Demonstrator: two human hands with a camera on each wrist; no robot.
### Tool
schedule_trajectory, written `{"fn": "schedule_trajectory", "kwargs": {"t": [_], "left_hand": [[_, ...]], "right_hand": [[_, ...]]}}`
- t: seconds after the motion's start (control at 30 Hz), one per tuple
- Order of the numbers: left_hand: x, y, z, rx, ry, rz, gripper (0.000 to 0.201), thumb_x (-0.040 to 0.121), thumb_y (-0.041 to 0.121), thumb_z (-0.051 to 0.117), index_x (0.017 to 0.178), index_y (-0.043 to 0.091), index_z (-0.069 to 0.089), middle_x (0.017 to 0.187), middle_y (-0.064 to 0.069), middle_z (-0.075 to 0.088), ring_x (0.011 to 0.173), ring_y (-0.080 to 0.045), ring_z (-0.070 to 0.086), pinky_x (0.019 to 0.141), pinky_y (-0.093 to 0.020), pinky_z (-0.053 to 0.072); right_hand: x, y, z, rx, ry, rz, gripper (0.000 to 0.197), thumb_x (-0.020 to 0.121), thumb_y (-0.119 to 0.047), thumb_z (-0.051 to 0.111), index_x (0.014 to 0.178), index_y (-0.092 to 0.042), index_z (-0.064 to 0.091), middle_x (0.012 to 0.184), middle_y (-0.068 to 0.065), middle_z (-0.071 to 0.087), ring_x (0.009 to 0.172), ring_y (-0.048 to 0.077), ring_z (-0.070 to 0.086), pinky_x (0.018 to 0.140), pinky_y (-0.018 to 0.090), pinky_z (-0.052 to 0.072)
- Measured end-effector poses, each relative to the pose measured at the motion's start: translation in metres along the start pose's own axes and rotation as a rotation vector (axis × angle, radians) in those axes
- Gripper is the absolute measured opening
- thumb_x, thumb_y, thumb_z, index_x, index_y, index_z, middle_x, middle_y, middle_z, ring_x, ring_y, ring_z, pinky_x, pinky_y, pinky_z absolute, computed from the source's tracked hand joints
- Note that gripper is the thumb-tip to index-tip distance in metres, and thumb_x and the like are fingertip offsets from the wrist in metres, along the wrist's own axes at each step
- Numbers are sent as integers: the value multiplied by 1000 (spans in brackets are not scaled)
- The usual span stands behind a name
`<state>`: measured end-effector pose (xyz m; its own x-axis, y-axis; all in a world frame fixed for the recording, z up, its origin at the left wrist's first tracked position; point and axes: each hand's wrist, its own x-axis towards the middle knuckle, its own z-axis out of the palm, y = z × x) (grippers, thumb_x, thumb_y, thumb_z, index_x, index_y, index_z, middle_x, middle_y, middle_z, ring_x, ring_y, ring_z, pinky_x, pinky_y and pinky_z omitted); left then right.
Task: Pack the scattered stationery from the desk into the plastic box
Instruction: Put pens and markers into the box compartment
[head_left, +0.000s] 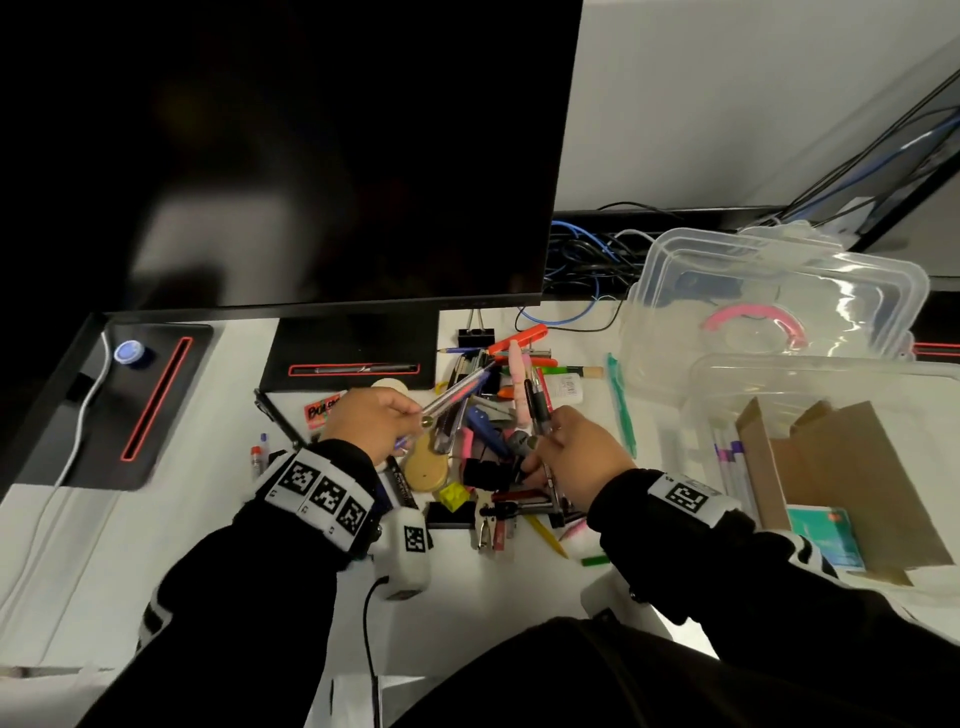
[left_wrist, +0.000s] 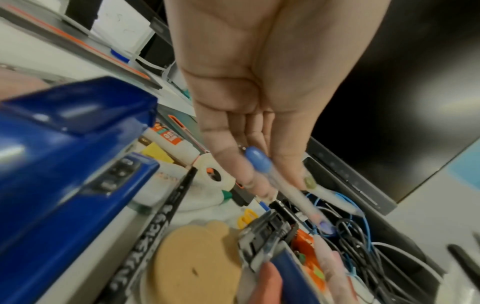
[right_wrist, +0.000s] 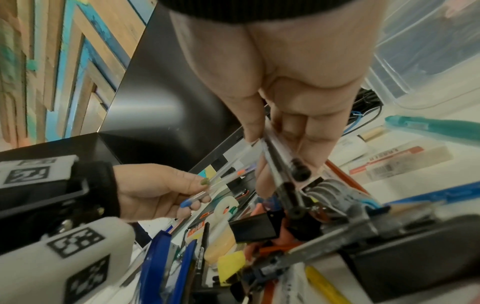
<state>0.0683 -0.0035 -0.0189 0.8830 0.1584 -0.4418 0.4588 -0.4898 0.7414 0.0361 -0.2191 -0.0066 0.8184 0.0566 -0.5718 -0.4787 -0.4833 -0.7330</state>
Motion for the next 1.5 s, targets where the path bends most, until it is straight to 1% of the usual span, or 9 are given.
{"fn": "schedule_trajectory", "kwargs": {"t": [0.17, 0.4, 0.53, 0.9, 1.07, 1.2, 1.33, 1.43, 1.5], "left_hand": [[-30, 9, 5, -191, -158, 74, 12, 83, 2, 66, 94, 7, 66, 77, -11, 70, 54, -10, 64, 49, -15, 51], [-49, 15, 19, -267, -275, 126, 10, 85, 0, 62, 94, 3, 62, 77, -11, 69, 57, -13, 67, 55, -21, 55], [-56, 17, 28, -252, -296, 145, 13, 84, 2, 64, 96, 0, 62, 80, -13, 70, 65, -19, 68, 58, -25, 55], [-53, 18, 21, -330, -178, 182, 13, 93, 8, 54, 99, 5, 65, 75, -12, 66, 55, -17, 65, 49, -23, 53], [-52, 14, 21, -281, -117, 227, 14, 92, 12, 57, 89, 18, 69, 59, 4, 63, 50, -9, 53, 45, -22, 46], [-52, 12, 18, -265, -28, 259, 9, 85, 11, 66, 84, 18, 72, 55, 1, 60, 49, -12, 51, 46, -21, 48], [-59, 24, 18, -294, -113, 277, 2, 81, 10, 70, 81, 8, 71, 51, 1, 61, 45, -10, 51, 44, -20, 47], [-66, 39, 23, -327, -227, 276, 7, 77, 6, 72, 83, 4, 69, 55, -7, 61, 42, -12, 52, 42, -22, 47], [-70, 51, 29, -357, -307, 281, 10, 76, 2, 70, 86, 1, 68, 57, -7, 62, 44, -12, 55, 41, -22, 47]], "right_hand": [[5, -8, 6, 248, -8, -35, 24, 97, -2, 38, 118, 9, 44, 74, 12, 63, 58, 22, 64, 54, 28, 50], [1, -17, 8, 577, 19, -57, 15, 99, -6, 41, 103, -5, 56, 83, 11, 68, 78, 25, 67, 82, 48, 55], [-2, -16, 9, 584, 14, -30, 13, 96, -4, 46, 101, -6, 58, 99, 18, 68, 88, 33, 66, 86, 52, 53], [-10, -10, -19, 735, 28, -14, 10, 95, -2, 48, 96, -2, 58, 80, 15, 70, 62, 22, 71, 56, 32, 59], [-15, -10, -31, 590, 128, -89, 22, 97, -4, 45, 116, 5, 49, 89, 15, 68, 75, 29, 67, 69, 42, 57], [-22, -15, -52, 419, 204, -211, 19, 99, -9, 42, 112, -2, 54, 81, 10, 68, 73, 26, 66, 79, 45, 52], [-28, -17, -66, 294, 136, -249, 19, 97, -6, 46, 112, -4, 56, 81, 10, 67, 73, 22, 69, 73, 35, 56], [-34, -11, -66, 131, 13, -248, 19, 92, -1, 52, 107, -6, 62, 87, 9, 70, 84, 27, 70, 83, 37, 55], [-41, -8, -63, -3, -60, -255, 20, 90, -5, 56, 92, -22, 66, 81, -2, 72, 80, 10, 70, 77, 22, 52]]}}
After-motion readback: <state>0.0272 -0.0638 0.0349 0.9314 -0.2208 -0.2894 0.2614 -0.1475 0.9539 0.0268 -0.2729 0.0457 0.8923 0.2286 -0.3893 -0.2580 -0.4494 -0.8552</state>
